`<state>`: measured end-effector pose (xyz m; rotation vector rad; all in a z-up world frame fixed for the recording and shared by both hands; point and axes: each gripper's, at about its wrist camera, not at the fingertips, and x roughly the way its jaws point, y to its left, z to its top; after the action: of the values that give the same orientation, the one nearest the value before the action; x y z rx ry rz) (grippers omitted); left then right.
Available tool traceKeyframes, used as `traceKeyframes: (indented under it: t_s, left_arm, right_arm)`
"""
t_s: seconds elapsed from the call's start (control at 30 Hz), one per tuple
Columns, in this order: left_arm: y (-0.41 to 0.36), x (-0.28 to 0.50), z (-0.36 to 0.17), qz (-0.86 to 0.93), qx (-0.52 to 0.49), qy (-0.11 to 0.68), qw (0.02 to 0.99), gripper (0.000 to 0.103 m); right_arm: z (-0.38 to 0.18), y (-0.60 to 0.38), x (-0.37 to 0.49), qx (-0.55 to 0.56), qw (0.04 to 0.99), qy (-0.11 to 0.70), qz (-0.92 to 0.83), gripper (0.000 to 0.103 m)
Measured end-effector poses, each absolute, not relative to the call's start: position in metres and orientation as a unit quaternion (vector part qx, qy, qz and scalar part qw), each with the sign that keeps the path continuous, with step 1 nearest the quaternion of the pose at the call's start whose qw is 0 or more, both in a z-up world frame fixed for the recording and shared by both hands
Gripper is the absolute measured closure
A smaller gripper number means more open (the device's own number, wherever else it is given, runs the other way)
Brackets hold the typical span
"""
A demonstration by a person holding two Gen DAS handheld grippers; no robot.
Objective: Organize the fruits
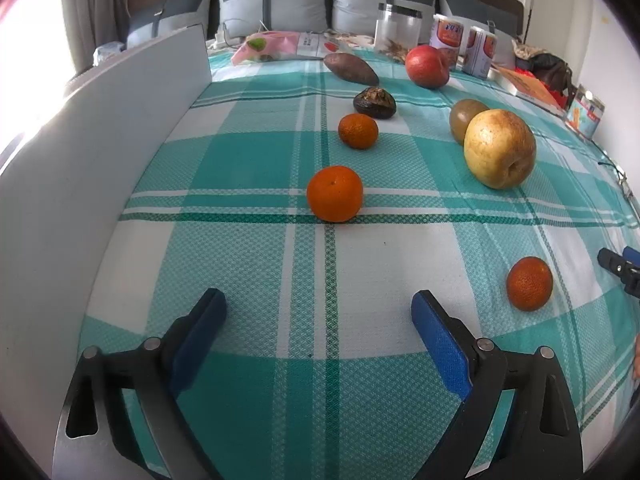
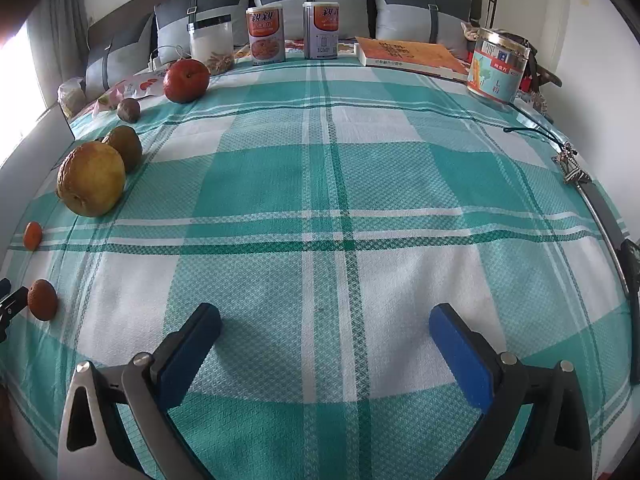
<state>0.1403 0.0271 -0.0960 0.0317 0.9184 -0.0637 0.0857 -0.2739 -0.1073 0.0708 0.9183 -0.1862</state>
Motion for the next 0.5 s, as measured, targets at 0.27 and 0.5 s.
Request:
traceKeyframes:
  t_s: [0.27,0.5]
  left_arm:
    - [0.0272,0.1401,-0.0962,-0.031,0.015,0.443,0.896,0.008]
    - [0.027,0.1398,-0.0957,-0.032,0.012,0.443,0.896,0.008]
  right_arm:
    - [-0.1073,-0.2737,0.0858,0.034,0.892,0.442,-0.09,0.0]
    - [-0.1072,-0.2738,0.0858,0.034,0.892,0.442,-0.09,0.0]
